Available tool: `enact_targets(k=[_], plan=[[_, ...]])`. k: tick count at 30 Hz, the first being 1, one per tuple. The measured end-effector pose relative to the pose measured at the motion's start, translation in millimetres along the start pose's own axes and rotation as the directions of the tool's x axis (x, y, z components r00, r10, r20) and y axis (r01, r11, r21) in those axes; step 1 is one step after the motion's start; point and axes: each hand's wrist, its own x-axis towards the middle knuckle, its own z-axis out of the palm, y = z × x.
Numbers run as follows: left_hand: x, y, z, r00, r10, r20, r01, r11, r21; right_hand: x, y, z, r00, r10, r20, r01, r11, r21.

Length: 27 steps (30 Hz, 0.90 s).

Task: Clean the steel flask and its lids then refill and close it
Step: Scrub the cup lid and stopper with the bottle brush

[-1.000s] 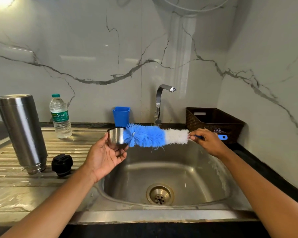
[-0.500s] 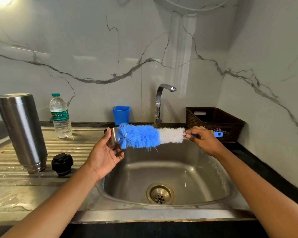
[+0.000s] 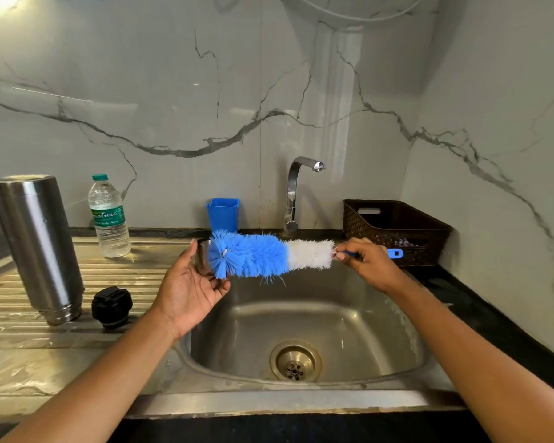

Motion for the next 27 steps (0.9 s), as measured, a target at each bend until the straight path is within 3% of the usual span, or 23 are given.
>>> enact_targets(k=[6, 12, 18, 23, 27], plan=[[-1, -2, -1, 1.0, 0.006, -0.005, -0.005, 0.999, 0.045, -8, 20, -14, 0.997, 0.08, 0.023, -0.081, 0.997, 0.021], [0, -2, -3, 1.0, 0.014, 0.001, -0.014, 1.0, 0.011, 2, -3, 2, 1.0, -0.023, 0.021, 0.023, 1.0, 0.011], [-2, 0, 2, 0.999, 0.02, -0.028, -0.02, 1.0, 0.004, -6, 25, -17, 0.994, 0.113, -0.004, -0.113, 0.993, 0.035], [0, -1, 2, 1.0, -0.001, -0.004, 0.001, 1.0, 0.005, 3, 8, -2, 1.0, 0.008, 0.024, -0.007, 1.0, -0.02], [0, 0, -1, 1.0, 0.018, -0.001, -0.018, 0.998, 0.06, -1, 9, -2, 0.998, 0.049, 0.048, -0.048, 0.998, -0.03]])
